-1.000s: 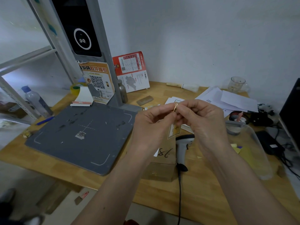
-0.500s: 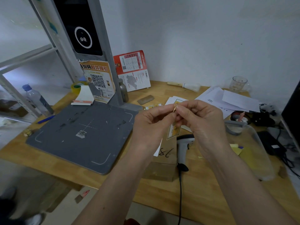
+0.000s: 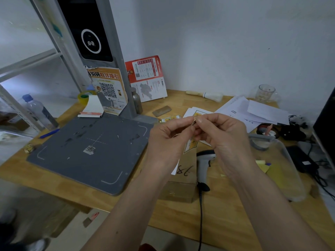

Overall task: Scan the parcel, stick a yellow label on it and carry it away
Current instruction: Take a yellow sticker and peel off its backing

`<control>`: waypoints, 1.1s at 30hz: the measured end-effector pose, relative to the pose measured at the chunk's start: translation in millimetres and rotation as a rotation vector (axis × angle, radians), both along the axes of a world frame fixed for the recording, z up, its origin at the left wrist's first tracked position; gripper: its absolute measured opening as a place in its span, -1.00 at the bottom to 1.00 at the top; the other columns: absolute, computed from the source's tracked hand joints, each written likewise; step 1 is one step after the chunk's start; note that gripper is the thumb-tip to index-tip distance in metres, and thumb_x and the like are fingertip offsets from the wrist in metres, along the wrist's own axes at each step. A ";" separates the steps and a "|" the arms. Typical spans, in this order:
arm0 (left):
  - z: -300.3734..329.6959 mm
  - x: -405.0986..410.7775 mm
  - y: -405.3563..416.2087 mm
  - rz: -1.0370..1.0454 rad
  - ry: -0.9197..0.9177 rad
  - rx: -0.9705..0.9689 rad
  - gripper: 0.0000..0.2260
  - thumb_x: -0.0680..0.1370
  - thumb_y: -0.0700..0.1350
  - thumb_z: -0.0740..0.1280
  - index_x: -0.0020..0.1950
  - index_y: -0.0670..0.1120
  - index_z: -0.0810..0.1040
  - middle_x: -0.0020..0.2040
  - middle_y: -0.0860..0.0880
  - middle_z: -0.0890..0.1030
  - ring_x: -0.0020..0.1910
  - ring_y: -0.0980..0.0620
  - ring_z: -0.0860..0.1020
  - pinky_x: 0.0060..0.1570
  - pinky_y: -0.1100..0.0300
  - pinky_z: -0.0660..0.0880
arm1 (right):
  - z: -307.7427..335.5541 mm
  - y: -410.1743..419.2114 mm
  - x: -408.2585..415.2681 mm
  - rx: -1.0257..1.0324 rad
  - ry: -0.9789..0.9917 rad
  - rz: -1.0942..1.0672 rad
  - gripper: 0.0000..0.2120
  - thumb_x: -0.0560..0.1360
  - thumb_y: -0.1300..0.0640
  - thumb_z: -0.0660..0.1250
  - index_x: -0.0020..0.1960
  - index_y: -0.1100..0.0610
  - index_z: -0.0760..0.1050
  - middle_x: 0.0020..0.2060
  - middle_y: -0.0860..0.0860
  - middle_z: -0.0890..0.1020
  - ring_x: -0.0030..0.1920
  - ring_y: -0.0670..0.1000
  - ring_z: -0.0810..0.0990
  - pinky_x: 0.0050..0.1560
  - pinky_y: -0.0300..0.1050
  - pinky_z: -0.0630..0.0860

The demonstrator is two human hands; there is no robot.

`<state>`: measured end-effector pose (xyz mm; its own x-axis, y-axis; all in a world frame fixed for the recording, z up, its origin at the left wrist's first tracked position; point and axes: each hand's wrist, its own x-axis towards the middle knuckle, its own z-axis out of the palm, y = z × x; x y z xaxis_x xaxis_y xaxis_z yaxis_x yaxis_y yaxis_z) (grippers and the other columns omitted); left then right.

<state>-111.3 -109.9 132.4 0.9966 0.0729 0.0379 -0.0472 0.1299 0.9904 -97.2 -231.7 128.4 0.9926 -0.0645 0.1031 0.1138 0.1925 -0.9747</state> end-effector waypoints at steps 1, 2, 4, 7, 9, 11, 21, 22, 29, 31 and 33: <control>0.1 0.0 0.1 -0.002 -0.002 0.002 -0.85 0.47 -0.25 0.42 -0.01 -0.07 0.70 -0.12 0.04 0.74 -0.11 0.18 0.68 -0.13 0.39 0.56 | 0.0 0.1 0.0 0.008 0.002 0.005 -0.93 0.45 0.27 0.38 -0.18 0.20 0.63 -0.32 0.16 0.66 -0.30 0.06 0.62 -0.20 -0.10 0.58; 0.2 0.1 0.5 -0.003 -0.002 0.006 -0.85 0.47 -0.25 0.42 -0.01 -0.06 0.70 -0.12 0.04 0.74 -0.11 0.18 0.68 -0.13 0.39 0.56 | 0.1 0.3 0.2 0.019 0.005 0.010 -0.92 0.45 0.28 0.38 -0.19 0.20 0.63 -0.33 0.15 0.65 -0.31 0.05 0.61 -0.22 -0.12 0.57; -0.5 0.8 0.9 0.007 0.001 0.007 -0.85 0.47 -0.24 0.43 -0.03 -0.05 0.70 -0.12 0.03 0.74 -0.10 0.16 0.69 -0.12 0.37 0.56 | 0.2 0.2 0.3 0.042 0.012 0.016 -0.92 0.44 0.30 0.38 -0.20 0.20 0.63 -0.34 0.13 0.65 -0.32 0.02 0.60 -0.25 -0.16 0.56; -0.7 1.0 -0.2 0.030 0.018 -0.004 -0.87 0.46 -0.23 0.45 -0.08 -0.02 0.71 -0.13 0.01 0.74 -0.13 0.13 0.68 -0.15 0.34 0.56 | -0.5 0.8 -0.4 0.046 0.017 0.029 -0.93 0.44 0.30 0.38 -0.20 0.21 0.63 -0.34 0.14 0.64 -0.31 0.03 0.58 -0.28 -0.19 0.53; 0.1 0.3 -0.7 0.025 0.031 -0.031 -0.87 0.46 -0.25 0.44 -0.10 -0.03 0.72 -0.15 -0.01 0.74 -0.16 0.12 0.68 -0.17 0.32 0.56 | -1.0 2.0 -1.6 0.056 0.014 0.036 -0.92 0.43 0.30 0.38 -0.21 0.20 0.63 -0.36 0.12 0.64 -0.31 0.03 0.58 -0.28 -0.19 0.54; 0.6 0.0 -0.5 0.010 0.035 -0.047 -0.87 0.45 -0.24 0.44 -0.06 -0.06 0.71 -0.13 -0.03 0.74 -0.13 0.09 0.69 -0.12 0.27 0.58 | -1.4 2.1 -2.1 0.059 0.013 0.021 -0.91 0.43 0.30 0.38 -0.22 0.19 0.64 -0.36 0.11 0.64 -0.32 0.02 0.57 -0.28 -0.18 0.54; 1.3 -0.1 -1.1 0.071 0.077 -0.093 -0.93 0.46 -0.21 0.44 -0.20 -0.07 0.69 -0.19 -0.08 0.74 -0.14 0.00 0.72 -0.01 0.14 0.59 | -0.5 3.3 -5.4 -0.051 -0.004 -0.012 -0.92 0.44 0.30 0.38 -0.19 0.21 0.65 -0.33 0.07 0.66 -0.30 0.00 0.55 -0.29 -0.23 0.52; 1.4 -0.1 -0.9 0.076 0.080 -0.099 -0.92 0.46 -0.21 0.44 -0.21 -0.07 0.69 -0.19 -0.09 0.74 -0.14 -0.02 0.72 0.02 0.10 0.59 | -0.1 3.4 -5.6 -0.056 -0.003 -0.013 -0.93 0.43 0.29 0.39 -0.18 0.21 0.65 -0.33 0.07 0.67 -0.30 0.00 0.55 -0.29 -0.24 0.53; 1.3 0.9 -2.6 0.101 0.100 -0.105 -0.82 0.48 -0.24 0.41 -0.30 -0.05 0.69 -0.20 -0.12 0.74 -0.13 -0.05 0.72 0.05 0.05 0.58 | 2.5 3.5 -6.0 -0.052 0.004 -0.019 -0.95 0.42 0.29 0.41 -0.20 0.21 0.65 -0.34 0.06 0.66 -0.33 -0.02 0.53 -0.29 -0.23 0.54; 1.6 1.0 -3.6 0.100 0.102 -0.111 -0.82 0.48 -0.24 0.41 -0.30 -0.06 0.69 -0.20 -0.11 0.74 -0.13 -0.04 0.72 0.03 0.07 0.58 | 2.3 2.8 -5.5 -0.058 0.000 -0.021 -0.94 0.42 0.28 0.41 -0.21 0.19 0.65 -0.35 0.05 0.66 -0.34 -0.03 0.53 -0.29 -0.23 0.53; 2.2 0.7 -4.5 0.098 0.101 -0.126 -0.83 0.48 -0.24 0.41 -0.29 -0.07 0.69 -0.21 -0.12 0.73 -0.14 -0.05 0.72 0.02 0.08 0.58 | 2.5 1.7 -5.4 -0.069 -0.010 -0.020 -0.94 0.42 0.28 0.41 -0.20 0.19 0.65 -0.36 0.04 0.66 -0.36 -0.05 0.53 -0.31 -0.24 0.53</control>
<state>-110.6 -114.4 134.7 0.9828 0.1674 -0.0776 0.0332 0.2531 0.9669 -102.6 -230.0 130.9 0.9901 -0.0770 0.1178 0.1266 0.1227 -0.9843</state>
